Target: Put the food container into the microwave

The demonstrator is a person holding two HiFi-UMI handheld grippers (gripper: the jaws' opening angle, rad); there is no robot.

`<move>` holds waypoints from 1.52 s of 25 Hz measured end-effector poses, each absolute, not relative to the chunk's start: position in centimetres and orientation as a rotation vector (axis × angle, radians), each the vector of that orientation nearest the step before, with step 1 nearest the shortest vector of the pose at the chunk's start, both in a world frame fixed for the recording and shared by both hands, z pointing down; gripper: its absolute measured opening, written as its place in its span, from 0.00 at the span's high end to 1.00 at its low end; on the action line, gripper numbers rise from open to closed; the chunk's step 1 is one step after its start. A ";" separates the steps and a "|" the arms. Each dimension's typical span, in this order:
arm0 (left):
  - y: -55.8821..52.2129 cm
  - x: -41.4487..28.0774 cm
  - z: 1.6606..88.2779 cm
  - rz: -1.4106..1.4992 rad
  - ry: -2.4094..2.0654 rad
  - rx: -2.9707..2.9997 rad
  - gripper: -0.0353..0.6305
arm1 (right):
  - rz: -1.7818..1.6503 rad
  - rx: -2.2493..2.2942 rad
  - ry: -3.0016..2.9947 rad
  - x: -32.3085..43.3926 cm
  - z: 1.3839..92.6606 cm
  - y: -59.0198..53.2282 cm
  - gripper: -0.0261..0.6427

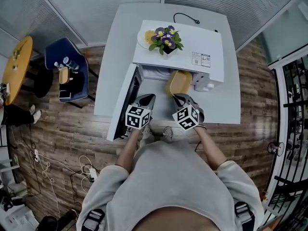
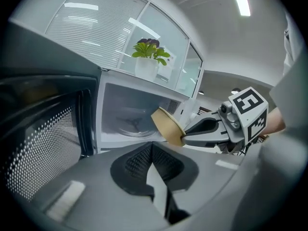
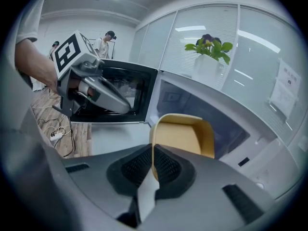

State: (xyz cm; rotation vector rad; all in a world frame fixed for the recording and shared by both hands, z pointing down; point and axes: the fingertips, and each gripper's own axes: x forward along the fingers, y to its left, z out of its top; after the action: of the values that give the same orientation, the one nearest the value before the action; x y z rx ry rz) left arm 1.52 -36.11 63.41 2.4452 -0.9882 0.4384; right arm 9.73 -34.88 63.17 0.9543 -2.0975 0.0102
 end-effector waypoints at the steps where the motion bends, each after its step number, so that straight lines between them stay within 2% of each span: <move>1: -36.1 1.5 63.4 0.438 -0.985 2.445 0.93 | -0.002 0.942 -2.092 9.7 63.2 -35.0 0.93; 21: -36.1 1.3 63.6 0.428 -0.954 2.456 0.93 | -0.397 0.571 -1.835 9.4 66.0 -36.9 0.93; 38: -36.3 1.7 63.7 0.423 -0.943 2.455 0.93 | -0.514 0.493 -1.712 10.2 67.3 -40.1 0.93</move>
State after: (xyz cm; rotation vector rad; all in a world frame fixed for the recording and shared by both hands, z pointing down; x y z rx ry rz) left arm 1.66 -36.30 63.67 2.4549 -0.9428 0.4227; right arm 10.17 -40.11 67.31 0.4932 -1.7122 -0.5136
